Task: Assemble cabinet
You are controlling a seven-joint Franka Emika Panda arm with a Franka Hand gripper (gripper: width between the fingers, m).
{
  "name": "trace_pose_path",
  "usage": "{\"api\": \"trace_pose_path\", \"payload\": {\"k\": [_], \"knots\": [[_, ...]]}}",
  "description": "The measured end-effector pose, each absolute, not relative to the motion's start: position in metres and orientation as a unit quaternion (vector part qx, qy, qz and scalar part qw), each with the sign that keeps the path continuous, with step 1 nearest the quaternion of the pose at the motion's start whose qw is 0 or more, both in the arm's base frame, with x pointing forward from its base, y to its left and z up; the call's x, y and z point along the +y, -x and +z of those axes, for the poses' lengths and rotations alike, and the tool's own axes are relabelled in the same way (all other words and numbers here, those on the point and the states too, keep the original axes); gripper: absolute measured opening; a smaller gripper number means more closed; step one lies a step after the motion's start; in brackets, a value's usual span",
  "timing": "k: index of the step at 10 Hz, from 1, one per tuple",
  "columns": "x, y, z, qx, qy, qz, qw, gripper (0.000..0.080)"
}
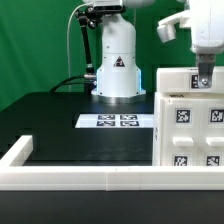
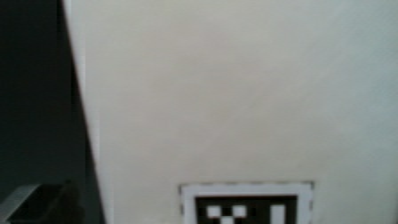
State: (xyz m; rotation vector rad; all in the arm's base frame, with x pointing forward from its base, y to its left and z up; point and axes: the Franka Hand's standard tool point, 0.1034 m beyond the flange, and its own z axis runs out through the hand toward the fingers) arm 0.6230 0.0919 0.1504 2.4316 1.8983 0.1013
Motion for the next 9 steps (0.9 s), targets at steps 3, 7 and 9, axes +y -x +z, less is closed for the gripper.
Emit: {"api": "trace_pose_path", "payload": {"k": [3,7,9], "knots": [[0.0914,-0.6228,0.1494,0.607,-0.794,0.032,0.027,0.0566],[0.0904,-0.6227,0.1492,0.583,-0.812,0.033,0.026,0.0566],[0.0899,-0.6226,0.1490,0.529,-0.847,0.034,0.024,0.0566]]}}
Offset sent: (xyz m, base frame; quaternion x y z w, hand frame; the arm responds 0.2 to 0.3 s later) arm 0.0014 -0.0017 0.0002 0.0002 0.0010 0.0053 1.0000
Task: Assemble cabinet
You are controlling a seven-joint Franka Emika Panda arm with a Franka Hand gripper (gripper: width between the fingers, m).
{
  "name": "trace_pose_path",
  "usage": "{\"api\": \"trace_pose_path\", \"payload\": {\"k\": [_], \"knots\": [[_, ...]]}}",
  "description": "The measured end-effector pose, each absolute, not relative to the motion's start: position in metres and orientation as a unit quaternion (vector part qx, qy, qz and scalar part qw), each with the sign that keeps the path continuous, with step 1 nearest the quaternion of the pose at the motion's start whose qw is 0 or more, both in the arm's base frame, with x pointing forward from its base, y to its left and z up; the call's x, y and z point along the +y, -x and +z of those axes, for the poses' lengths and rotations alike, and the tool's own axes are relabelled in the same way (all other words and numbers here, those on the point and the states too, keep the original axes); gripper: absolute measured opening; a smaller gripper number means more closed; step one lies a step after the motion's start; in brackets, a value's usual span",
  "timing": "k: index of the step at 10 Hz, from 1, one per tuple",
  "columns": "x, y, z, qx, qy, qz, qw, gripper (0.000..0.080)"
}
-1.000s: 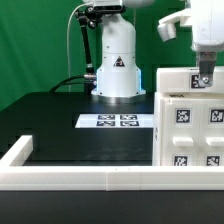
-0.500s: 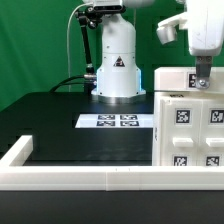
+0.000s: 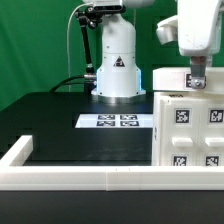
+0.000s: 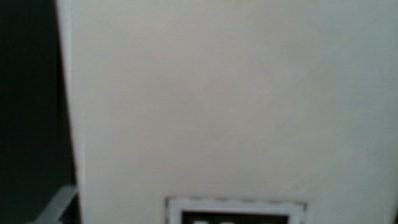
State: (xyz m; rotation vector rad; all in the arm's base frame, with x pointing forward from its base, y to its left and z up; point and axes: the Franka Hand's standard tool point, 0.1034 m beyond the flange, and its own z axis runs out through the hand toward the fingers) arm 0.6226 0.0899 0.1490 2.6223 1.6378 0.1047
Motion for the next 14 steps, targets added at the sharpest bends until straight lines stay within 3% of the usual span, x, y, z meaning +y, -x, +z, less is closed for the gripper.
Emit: {"api": "trace_pose_path", "payload": {"k": [6,14], "knots": [[0.0892,-0.6225,0.1485,0.313,-0.949,0.038,0.015,0.0566],[0.0857,-0.6244,0.1443,-0.119,-0.991,0.067,-0.011,0.0566]]}}
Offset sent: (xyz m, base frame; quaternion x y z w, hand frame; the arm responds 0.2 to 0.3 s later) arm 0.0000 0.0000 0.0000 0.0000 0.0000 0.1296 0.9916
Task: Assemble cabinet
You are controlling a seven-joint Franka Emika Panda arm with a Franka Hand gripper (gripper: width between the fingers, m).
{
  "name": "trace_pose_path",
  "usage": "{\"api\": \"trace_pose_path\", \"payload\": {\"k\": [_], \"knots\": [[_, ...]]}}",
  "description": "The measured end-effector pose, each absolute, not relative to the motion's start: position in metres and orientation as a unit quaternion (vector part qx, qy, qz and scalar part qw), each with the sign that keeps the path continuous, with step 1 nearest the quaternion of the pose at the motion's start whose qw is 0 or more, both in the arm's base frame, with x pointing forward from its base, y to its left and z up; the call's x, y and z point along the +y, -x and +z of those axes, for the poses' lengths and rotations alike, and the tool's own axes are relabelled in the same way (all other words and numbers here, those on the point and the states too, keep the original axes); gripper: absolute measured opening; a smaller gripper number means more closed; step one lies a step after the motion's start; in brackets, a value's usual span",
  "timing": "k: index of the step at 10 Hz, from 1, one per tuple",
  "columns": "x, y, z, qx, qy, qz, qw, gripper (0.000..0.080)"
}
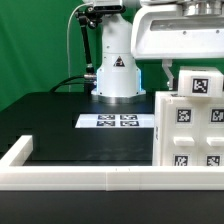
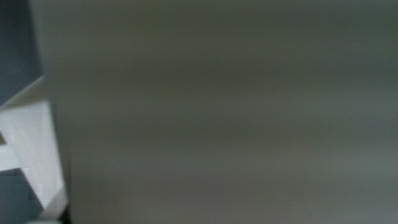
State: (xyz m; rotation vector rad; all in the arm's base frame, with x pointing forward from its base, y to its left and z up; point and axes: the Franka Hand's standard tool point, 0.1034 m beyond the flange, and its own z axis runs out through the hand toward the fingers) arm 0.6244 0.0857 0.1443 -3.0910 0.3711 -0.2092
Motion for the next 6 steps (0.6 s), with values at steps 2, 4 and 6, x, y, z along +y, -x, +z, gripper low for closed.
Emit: {"api": "trace_pose_path", "payload": {"k": [2,4,6], "knots": [[0.0848,-0.6245,0.1441,0.171,0.983,-0.066,0.015,0.0566],[0.0838,-0.6246,0.1441,0.246,0.967,-0.065,0.020,0.0566],[0.0834,-0.6248,0.1441,0.313,0.947,-0.062,0.028,0.0566]]}}
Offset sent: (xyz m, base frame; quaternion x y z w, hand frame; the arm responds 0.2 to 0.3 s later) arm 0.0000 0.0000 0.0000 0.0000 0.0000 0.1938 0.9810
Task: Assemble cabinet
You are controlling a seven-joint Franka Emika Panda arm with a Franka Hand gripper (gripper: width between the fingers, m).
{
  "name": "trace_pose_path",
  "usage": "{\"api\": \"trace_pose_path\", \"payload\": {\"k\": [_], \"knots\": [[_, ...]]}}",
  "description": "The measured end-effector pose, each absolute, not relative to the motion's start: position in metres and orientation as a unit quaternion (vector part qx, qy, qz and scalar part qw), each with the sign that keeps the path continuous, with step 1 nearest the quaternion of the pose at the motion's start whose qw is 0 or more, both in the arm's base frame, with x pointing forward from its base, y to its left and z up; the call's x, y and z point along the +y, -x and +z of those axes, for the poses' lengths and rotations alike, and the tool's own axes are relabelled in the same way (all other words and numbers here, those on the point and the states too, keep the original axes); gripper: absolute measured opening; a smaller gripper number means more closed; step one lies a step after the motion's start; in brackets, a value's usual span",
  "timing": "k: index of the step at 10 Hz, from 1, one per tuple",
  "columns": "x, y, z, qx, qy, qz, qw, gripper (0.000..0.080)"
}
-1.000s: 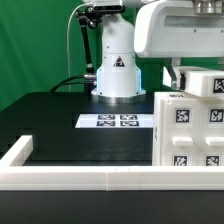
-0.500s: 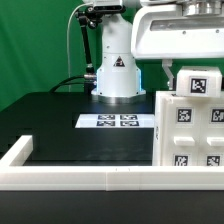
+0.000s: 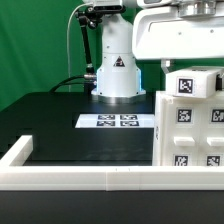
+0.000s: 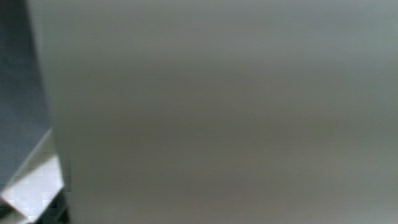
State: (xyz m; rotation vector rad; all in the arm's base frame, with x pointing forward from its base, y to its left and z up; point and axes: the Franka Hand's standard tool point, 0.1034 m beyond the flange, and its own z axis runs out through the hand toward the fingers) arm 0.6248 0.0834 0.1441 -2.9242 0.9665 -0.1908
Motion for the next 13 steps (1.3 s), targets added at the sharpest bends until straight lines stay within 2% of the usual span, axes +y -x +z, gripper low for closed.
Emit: {"api": "trace_pose_path", "payload": {"k": [6,13], "knots": [[0.086,-0.618,0.139,0.586,0.808,-0.043,0.055,0.0566],[0.093,-0.617,0.142,0.806,0.588,-0.002,0.068,0.0566]]}}
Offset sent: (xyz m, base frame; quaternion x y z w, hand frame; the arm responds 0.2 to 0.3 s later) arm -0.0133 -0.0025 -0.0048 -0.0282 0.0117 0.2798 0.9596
